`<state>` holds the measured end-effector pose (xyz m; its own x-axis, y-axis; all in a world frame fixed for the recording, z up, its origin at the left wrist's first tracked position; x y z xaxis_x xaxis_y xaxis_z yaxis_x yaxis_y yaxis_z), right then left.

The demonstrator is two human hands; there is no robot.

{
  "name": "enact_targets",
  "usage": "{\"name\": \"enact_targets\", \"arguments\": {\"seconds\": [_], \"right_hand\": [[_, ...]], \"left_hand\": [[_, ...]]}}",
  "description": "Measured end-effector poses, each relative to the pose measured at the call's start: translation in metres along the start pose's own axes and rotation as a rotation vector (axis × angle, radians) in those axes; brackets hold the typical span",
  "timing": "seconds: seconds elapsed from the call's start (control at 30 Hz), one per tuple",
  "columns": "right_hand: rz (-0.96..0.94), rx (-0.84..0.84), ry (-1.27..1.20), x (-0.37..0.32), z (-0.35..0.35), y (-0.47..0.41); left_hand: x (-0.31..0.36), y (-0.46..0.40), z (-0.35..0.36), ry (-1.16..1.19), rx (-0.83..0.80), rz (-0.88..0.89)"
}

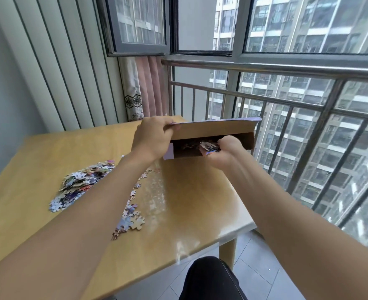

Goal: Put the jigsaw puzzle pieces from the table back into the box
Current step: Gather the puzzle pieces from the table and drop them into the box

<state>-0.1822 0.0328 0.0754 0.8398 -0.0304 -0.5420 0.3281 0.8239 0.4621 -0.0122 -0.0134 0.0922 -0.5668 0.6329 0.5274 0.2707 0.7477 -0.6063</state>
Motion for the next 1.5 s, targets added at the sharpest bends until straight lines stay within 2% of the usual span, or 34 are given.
{"name": "enact_targets", "arguments": {"seconds": [0.1,0.2,0.4,0.5,0.57,0.63,0.7,0.77,0.83,0.93,1.03,1.13,1.27,1.43,1.5], "right_hand": [[-0.006,-0.014,-0.078,-0.009,0.014,-0.005],[0.020,-0.185,-0.174,-0.016,0.023,-0.010],[-0.007,-0.284,0.114,-0.027,0.014,-0.007],[-0.078,-0.202,0.247,-0.026,0.005,-0.004],[-0.232,-0.094,0.490,-0.024,-0.005,-0.002],[-0.526,-0.026,0.948,-0.022,-0.016,0.003],[-0.924,-0.170,1.496,-0.019,-0.022,0.007],[-1.077,-0.326,1.997,-0.012,-0.026,0.005],[-1.230,-0.214,2.268,-0.013,-0.030,-0.004],[-1.522,-0.054,2.173,-0.027,-0.026,-0.010],[-1.694,-0.063,1.993,-0.044,-0.007,-0.009],[-1.708,-0.057,1.917,-0.051,0.015,-0.003],[-1.849,-0.136,1.761,-0.056,0.024,0.008],[-1.919,-0.201,1.682,-0.062,0.034,0.015],[-1.875,-0.240,1.715,-0.059,0.034,0.016]], "left_hand": [[0.006,-0.003,-0.008,0.038,0.006,0.014],[0.012,-0.007,-0.015,0.077,-0.008,0.027],[0.010,-0.007,-0.019,0.099,-0.005,0.025],[0.008,-0.004,-0.019,0.100,-0.001,0.015],[0.010,-0.003,-0.017,0.100,-0.010,0.010],[0.009,-0.004,-0.015,0.103,-0.011,0.007],[0.008,-0.005,-0.015,0.095,0.001,0.001],[0.007,-0.006,-0.014,0.081,0.013,0.003],[0.007,-0.007,-0.013,0.074,0.013,0.001],[0.008,-0.013,-0.015,0.097,0.069,0.027],[0.015,-0.023,-0.022,0.146,0.119,0.069],[0.018,-0.030,-0.027,0.133,0.128,0.098],[0.016,-0.037,-0.031,0.155,0.200,0.094],[0.012,-0.044,-0.034,0.247,0.190,0.009],[0.009,-0.044,-0.034,0.252,0.168,-0.026]]}}
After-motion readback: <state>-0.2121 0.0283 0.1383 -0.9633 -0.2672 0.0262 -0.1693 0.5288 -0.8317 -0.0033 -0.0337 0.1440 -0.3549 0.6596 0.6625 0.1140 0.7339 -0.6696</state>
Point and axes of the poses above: each hand's wrist, its own y-axis away from the middle knuckle, its own z-axis out of the palm, x = y × z, the point moved 1 cm from there along -y, towards the middle knuckle, and after that the axes turned 1 degree about z, right-handed, at the moved point
